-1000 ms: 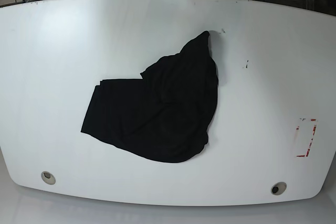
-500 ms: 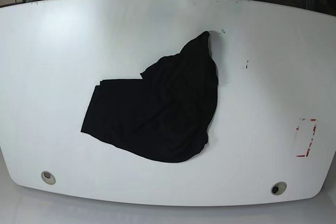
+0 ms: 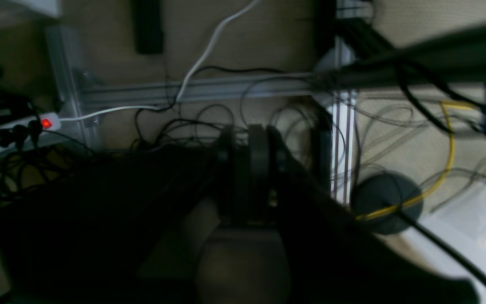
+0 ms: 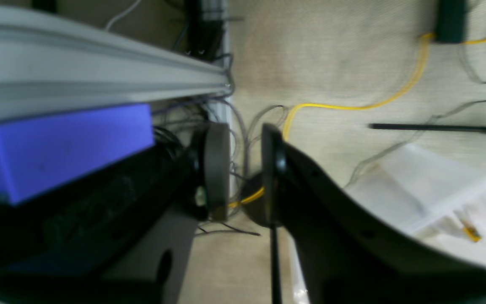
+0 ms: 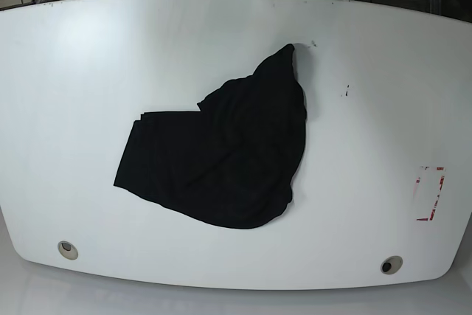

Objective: Layout the t-shirt on the table in an organized manner, then fold the t-shirt properly

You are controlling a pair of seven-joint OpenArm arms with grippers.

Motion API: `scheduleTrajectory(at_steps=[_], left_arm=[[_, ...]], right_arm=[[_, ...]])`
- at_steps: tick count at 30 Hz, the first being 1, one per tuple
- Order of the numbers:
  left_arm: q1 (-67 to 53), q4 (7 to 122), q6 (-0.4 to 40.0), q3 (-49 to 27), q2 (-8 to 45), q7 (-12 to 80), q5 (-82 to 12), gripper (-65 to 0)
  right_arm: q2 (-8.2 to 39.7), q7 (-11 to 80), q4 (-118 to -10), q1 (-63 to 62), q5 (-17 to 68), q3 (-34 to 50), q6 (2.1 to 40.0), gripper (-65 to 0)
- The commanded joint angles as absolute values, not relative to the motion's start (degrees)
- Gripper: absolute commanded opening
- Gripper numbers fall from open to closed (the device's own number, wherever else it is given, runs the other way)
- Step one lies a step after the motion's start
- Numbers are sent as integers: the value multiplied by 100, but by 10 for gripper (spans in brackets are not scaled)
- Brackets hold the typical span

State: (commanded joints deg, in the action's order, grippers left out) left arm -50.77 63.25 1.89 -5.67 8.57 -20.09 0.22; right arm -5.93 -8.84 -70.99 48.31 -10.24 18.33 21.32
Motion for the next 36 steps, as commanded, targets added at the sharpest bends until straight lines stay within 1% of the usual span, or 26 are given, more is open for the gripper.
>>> scheduleTrajectory(at_steps=[3, 14, 18, 23, 26, 30, 36], left_arm=[[-5411, 6800, 198, -840, 822, -2009, 22, -607], [-6484, 8479, 198, -1402, 813, -2009, 13, -608], [-6818, 9077, 198, -1596, 813, -1991, 13, -610], [-7152, 9701, 198, -1736, 813, -1991, -31, -611], [-7284, 10018, 198, -1842, 822, -1991, -251, -611], [-7363, 10510, 207, -2114, 840, -1991, -866, -611], [-7345, 10932, 207, -2308, 848, -1991, -1244, -610]], right_arm=[[-602, -884, -7521, 5138, -1024, 1833, 2176, -528], [-637, -875, -9068, 6246, -1015, 1833, 2176, -528], [-778, -875, -9622, 6642, -1015, 1833, 2176, -528], [-840, -875, -10264, 7002, -998, 1833, 2176, -528], [-884, -875, -10571, 7134, -822, 1780, 2176, -528], [-884, -875, -11064, 7345, -330, 1771, 2176, -528], [-884, -875, -11284, 7213, -171, 1763, 2176, -528]])
